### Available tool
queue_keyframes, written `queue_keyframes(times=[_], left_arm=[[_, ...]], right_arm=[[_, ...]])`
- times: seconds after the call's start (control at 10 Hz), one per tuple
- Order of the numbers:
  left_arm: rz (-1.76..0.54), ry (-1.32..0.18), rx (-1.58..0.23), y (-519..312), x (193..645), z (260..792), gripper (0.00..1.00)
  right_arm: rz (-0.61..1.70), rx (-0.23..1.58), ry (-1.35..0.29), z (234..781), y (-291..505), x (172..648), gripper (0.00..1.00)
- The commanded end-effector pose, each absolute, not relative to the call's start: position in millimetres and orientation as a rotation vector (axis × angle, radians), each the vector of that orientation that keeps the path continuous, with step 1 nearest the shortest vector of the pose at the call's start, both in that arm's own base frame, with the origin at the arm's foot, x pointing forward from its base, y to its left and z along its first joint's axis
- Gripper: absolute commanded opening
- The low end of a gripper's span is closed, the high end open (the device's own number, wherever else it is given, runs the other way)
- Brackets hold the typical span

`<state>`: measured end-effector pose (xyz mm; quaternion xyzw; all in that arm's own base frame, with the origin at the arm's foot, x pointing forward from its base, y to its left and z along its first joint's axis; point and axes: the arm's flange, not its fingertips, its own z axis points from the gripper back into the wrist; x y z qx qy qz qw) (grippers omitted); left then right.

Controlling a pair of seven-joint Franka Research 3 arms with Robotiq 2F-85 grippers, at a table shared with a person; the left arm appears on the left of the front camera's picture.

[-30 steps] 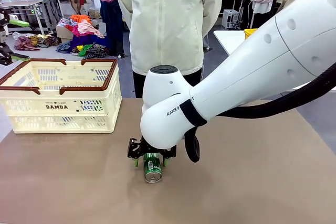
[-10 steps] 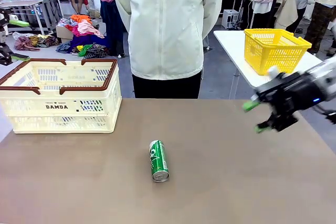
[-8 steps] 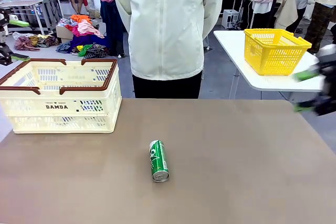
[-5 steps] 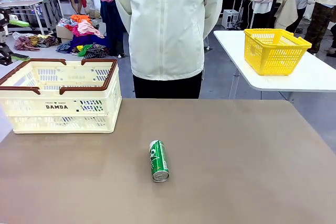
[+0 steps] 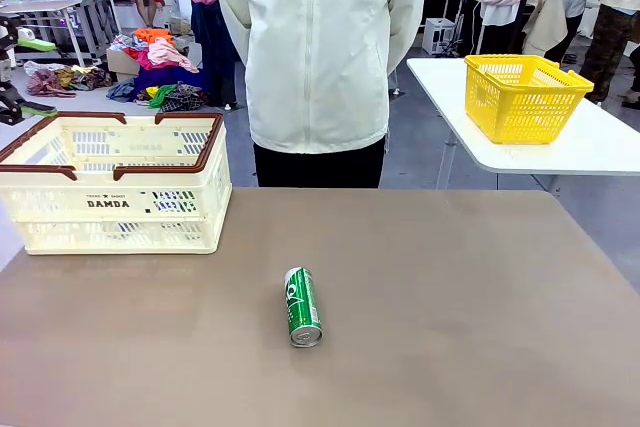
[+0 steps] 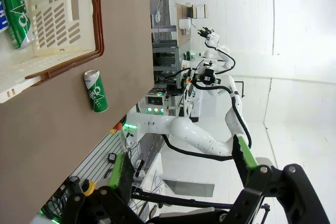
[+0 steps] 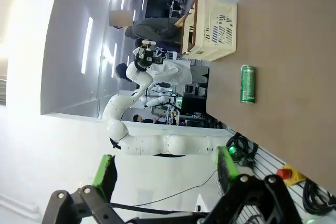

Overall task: Place the drinks into the Shopping basket.
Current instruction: Pick up one drink and place it into the Shopping basket.

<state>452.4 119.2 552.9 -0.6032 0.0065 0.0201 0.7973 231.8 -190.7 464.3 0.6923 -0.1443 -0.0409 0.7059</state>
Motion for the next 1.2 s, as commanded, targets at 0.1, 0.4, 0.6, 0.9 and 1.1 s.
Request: queue_keyframes(times=[0.1,0.4,0.6,0.9,1.1], left_arm=[[0.043,0.014,-1.295,119,452,553,1.00],[0.096,-0.011,-0.957,31,413,612,1.00],[-0.029,-0.040,-0.599,-60,366,604,1.00],[-0.154,-0.036,-0.246,-161,332,560,1.00],[-0.162,-0.067,-0.140,-214,331,529,1.00]], right_arm=[[-0.100,1.548,-0.319,475,-190,228,1.00],[-0.100,1.548,-0.319,475,-190,228,1.00],[-0.100,1.548,-0.319,475,-190,228,1.00],[-0.100,1.548,-0.319,475,-190,228,1.00],[-0.100,1.548,-0.319,475,-190,228,1.00]])
